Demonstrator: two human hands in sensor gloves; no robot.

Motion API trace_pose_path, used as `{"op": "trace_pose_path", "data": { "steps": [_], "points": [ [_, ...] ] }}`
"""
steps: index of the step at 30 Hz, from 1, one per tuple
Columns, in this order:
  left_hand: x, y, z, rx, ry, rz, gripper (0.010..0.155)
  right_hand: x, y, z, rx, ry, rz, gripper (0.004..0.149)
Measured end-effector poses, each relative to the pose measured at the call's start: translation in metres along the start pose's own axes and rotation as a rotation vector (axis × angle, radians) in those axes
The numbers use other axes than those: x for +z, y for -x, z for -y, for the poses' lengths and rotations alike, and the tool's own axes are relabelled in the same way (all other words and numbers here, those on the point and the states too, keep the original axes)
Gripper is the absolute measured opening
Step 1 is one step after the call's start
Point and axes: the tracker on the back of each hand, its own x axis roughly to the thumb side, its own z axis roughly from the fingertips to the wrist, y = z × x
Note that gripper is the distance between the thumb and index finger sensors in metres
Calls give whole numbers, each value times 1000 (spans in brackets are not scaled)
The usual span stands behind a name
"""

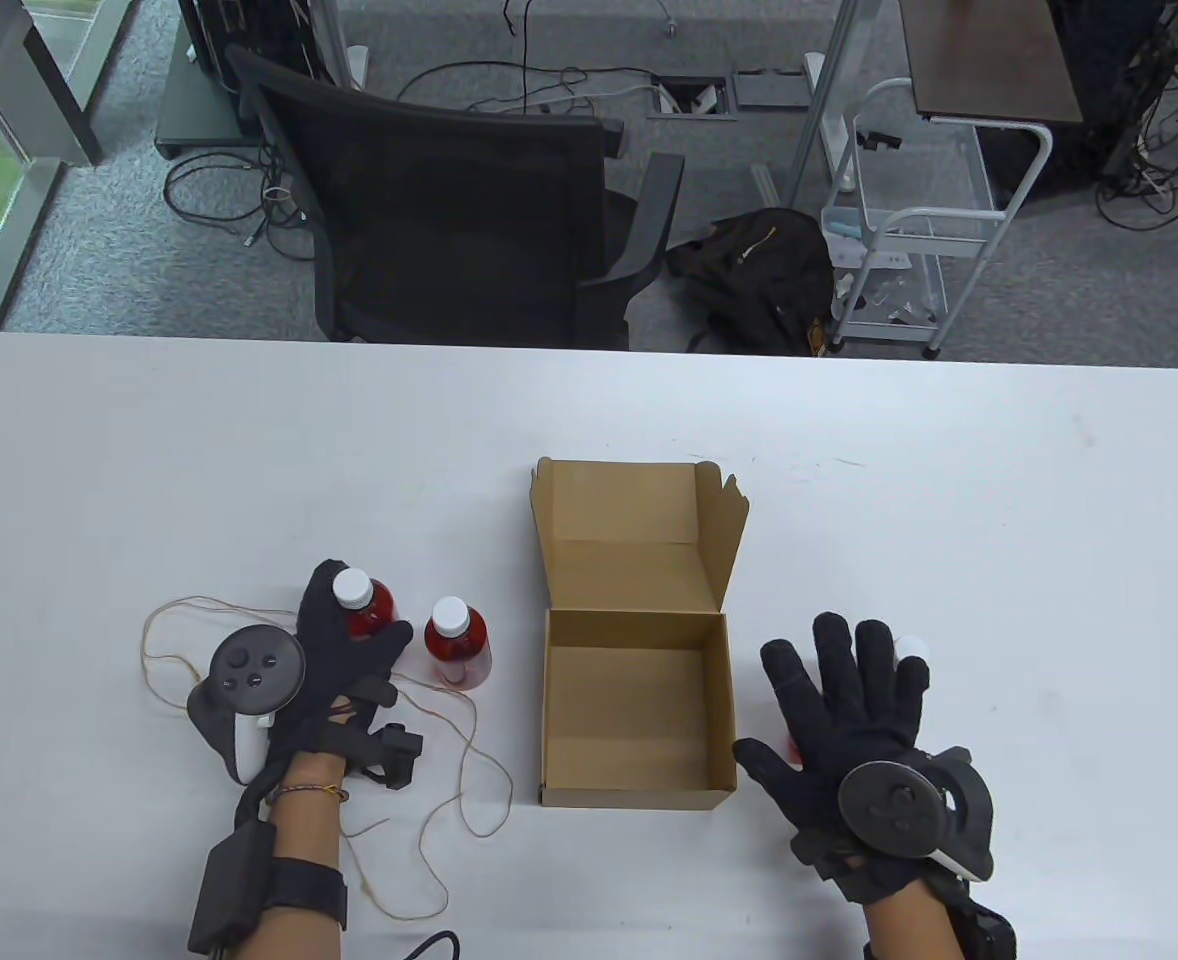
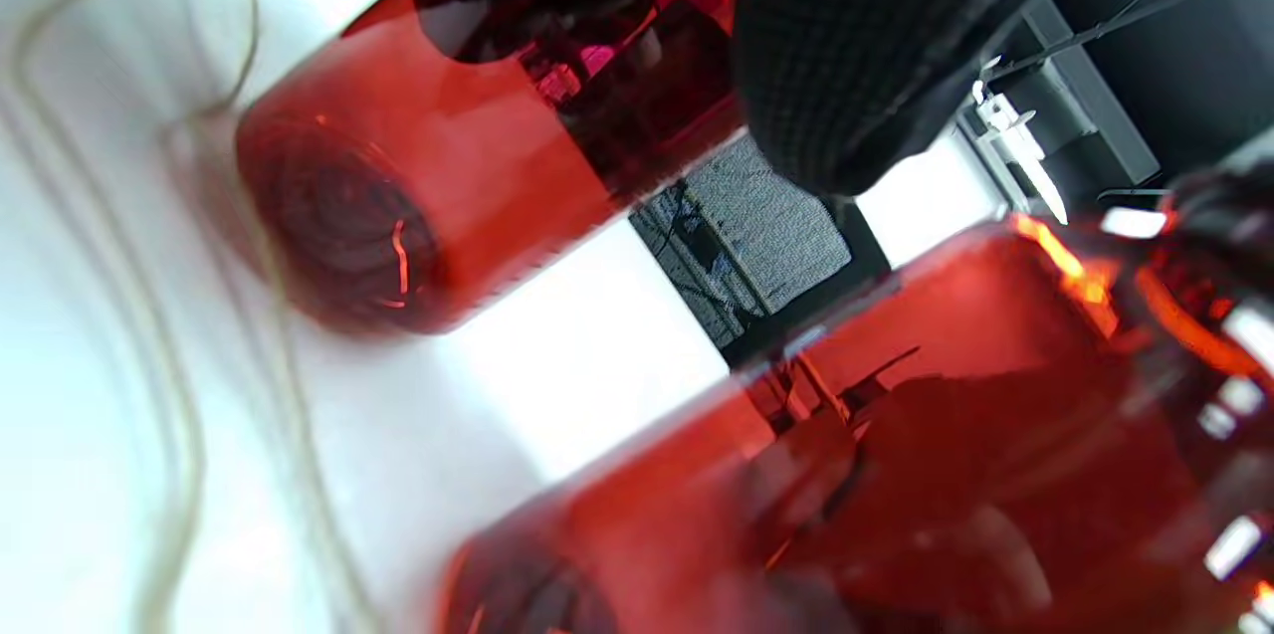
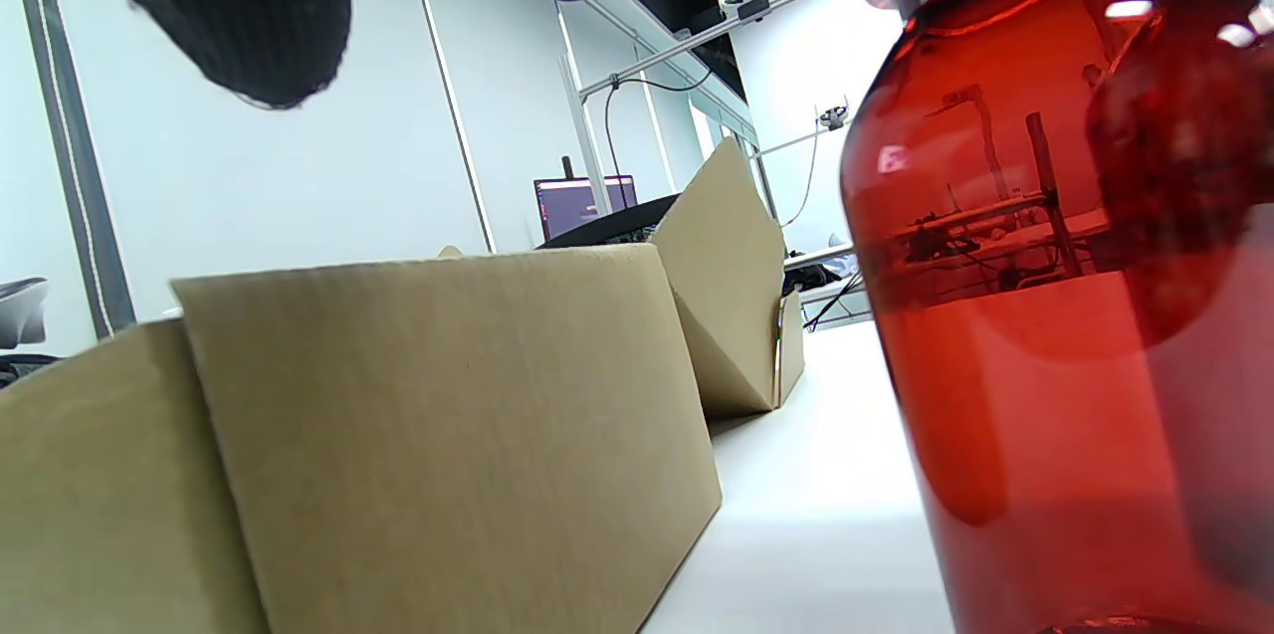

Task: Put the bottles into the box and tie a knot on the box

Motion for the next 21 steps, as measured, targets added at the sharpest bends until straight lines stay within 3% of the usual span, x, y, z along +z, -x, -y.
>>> {"op": "trace_pose_path", "data": {
  "steps": [2,6,10,13,15,19,21],
  "points": [
    [4,-17,-14,-29,-36,5,99,0,1,1,-12,5,-3,85],
    [22,-81,-42,-63,-105,154,98,-1,2,2,-14,8,-2,85],
    [38,-142,-46,-68,-69,270,98,1,0,1,-15,4,0,85],
    [50,-177,-27,-42,22,326,100,1,-1,2,-17,11,7,85],
    [55,-193,-3,-42,130,338,101,1,-1,2,-18,9,14,85],
    [56,-205,48,-44,356,243,103,1,-1,-1,-15,-6,12,84],
    [56,-205,80,-124,458,188,102,1,-1,0,-21,0,15,84]
  ]
}}
